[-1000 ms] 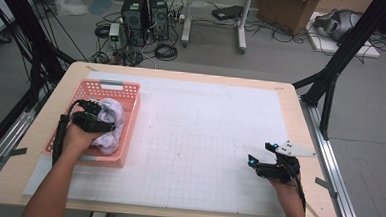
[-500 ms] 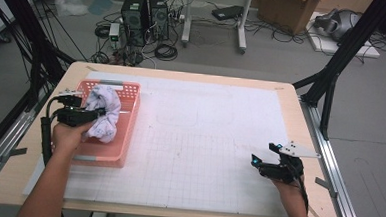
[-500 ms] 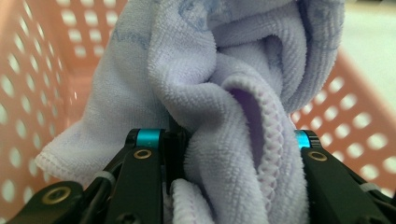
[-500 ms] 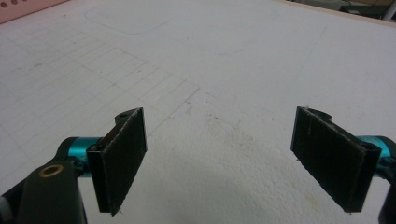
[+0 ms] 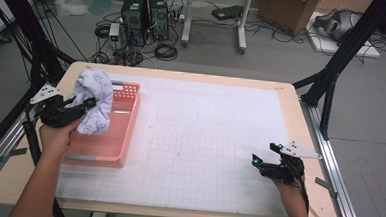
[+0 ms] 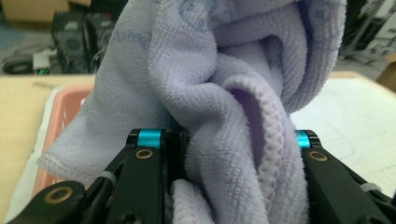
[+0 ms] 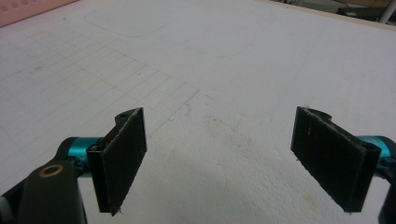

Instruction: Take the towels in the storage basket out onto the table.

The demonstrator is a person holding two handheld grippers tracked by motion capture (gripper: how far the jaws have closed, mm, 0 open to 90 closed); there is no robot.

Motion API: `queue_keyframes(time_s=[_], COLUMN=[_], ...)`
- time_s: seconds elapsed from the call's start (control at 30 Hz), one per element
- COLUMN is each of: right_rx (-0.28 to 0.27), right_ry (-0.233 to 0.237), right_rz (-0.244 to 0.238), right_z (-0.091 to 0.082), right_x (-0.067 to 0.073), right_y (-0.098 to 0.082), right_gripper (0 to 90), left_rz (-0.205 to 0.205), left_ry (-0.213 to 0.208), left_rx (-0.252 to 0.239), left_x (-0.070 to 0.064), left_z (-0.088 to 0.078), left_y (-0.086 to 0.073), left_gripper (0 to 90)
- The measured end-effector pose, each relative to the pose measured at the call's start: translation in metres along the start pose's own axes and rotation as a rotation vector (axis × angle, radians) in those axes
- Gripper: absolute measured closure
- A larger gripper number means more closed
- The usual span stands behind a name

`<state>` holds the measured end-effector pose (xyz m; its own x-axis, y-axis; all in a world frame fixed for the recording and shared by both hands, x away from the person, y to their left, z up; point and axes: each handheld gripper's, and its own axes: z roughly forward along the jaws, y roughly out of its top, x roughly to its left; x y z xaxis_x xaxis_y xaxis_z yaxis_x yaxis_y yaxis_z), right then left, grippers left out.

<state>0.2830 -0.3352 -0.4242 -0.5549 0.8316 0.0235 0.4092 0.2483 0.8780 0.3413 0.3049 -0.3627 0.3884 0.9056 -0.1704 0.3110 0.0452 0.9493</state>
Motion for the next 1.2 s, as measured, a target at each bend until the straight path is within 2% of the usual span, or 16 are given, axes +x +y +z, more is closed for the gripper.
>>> queue_keyframes(time_s=[0.03, 0.13, 0.23, 0.27, 0.33, 0.37, 0.47, 0.5, 0.7, 0.73, 0.87, 0.9, 1.0, 1.03, 1.2], right_rx=[0.001, -0.001, -0.003, -0.003, -0.004, -0.003, -0.003, -0.005, -0.007, -0.006, -0.003, -0.005, -0.005, -0.004, -0.006], right_ry=[-0.002, 0.002, 0.004, 0.004, 0.008, 0.009, 0.016, 0.020, 0.025, 0.026, 0.028, 0.028, 0.030, 0.031, 0.030], right_rz=[-0.003, -0.004, -0.003, -0.005, -0.009, -0.009, -0.014, -0.017, -0.022, -0.021, -0.024, -0.026, -0.033, -0.031, -0.032], right_z=[0.000, 0.000, 0.000, 0.000, 0.000, 0.000, 0.002, 0.002, 0.003, 0.003, 0.004, 0.004, 0.005, 0.005, 0.005], right_x=[0.000, 0.001, 0.001, 0.001, 0.001, 0.002, 0.003, 0.004, 0.006, 0.006, 0.006, 0.006, 0.006, 0.006, 0.006], right_y=[0.000, 0.000, 0.001, 0.001, 0.001, 0.001, 0.001, 0.001, 0.002, 0.002, 0.002, 0.003, 0.003, 0.003, 0.003], right_gripper=[17.0, 17.0, 17.0, 17.0, 17.0, 17.0, 17.0, 17.0, 17.0, 17.0, 17.1, 17.1, 17.1, 17.1, 17.1], left_rz=[0.015, 0.026, 0.031, 0.031, 0.040, 0.040, 0.057, 0.070, 0.095, 0.095, 0.112, 0.121, 0.133, 0.151, 0.182], left_ry=[-0.022, -0.052, -0.069, -0.069, -0.105, -0.105, -0.146, -0.178, -0.252, -0.252, -0.293, -0.316, -0.339, -0.355, -0.405], left_rx=[-0.026, -0.060, -0.102, -0.102, -0.141, -0.141, -0.165, -0.174, -0.198, -0.198, -0.199, -0.203, -0.204, -0.203, -0.174], left_x=[-0.001, -0.003, -0.008, -0.008, -0.014, -0.014, -0.022, -0.028, -0.050, -0.050, -0.067, -0.076, -0.086, -0.096, -0.122], left_z=[-0.004, -0.009, -0.013, -0.013, -0.016, -0.016, -0.018, -0.018, -0.016, -0.016, -0.011, -0.008, -0.005, -0.002, 0.011], left_y=[0.001, 0.004, 0.006, 0.006, 0.009, 0.009, 0.012, 0.015, 0.021, 0.021, 0.025, 0.027, 0.030, 0.033, 0.034], left_gripper=[62.0, 62.0, 62.1, 62.1, 62.1, 62.1, 62.1, 62.1, 62.1, 62.0, 62.0, 62.0, 62.0, 61.9, 61.9])
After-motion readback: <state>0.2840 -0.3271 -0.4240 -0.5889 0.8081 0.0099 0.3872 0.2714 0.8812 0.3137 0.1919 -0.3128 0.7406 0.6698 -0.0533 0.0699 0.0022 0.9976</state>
